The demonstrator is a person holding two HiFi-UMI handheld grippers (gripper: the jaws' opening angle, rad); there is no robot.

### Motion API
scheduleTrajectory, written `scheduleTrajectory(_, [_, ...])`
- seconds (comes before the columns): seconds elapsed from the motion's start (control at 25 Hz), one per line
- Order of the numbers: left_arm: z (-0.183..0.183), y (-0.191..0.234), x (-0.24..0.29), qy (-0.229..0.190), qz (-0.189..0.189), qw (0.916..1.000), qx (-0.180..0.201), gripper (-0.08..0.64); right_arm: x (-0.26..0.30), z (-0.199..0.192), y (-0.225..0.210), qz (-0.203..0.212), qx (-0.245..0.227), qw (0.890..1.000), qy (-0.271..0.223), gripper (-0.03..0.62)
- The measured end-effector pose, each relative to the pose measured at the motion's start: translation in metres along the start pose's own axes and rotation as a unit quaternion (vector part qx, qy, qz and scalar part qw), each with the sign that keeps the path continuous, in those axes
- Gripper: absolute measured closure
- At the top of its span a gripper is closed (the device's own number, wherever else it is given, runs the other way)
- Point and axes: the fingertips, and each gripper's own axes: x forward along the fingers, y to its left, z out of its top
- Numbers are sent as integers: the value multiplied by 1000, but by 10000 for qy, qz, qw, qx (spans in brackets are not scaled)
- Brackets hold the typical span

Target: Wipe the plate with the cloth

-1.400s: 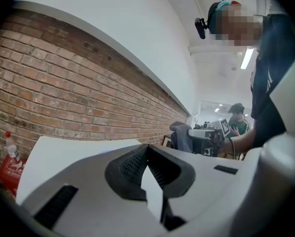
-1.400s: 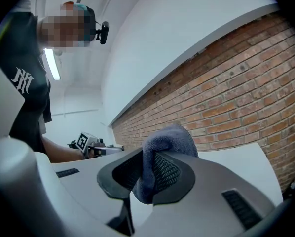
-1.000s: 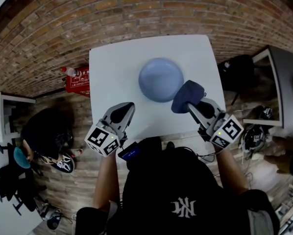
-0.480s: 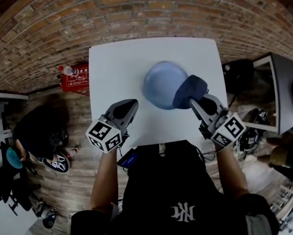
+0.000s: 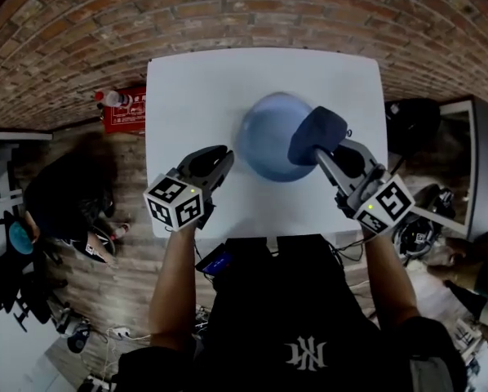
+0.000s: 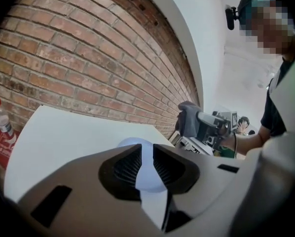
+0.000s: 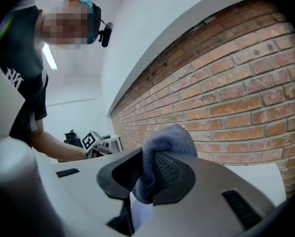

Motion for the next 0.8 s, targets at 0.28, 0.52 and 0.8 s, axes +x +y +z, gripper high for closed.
scheduleTrajectory(0.28, [-23,27,20,234,430,9982,-347,469,13,-19,-21,249,-83,9994,235,525])
scheduleTrajectory(0.52, [-49,35,43,634,544,9947,-597,459,30,-35,-29,346,-229,9981,451,526])
scheduleTrajectory(0.8, [-79,57,61,1107,815,9872,-811,453,37,-52,-31,426,-157,9973,575,525])
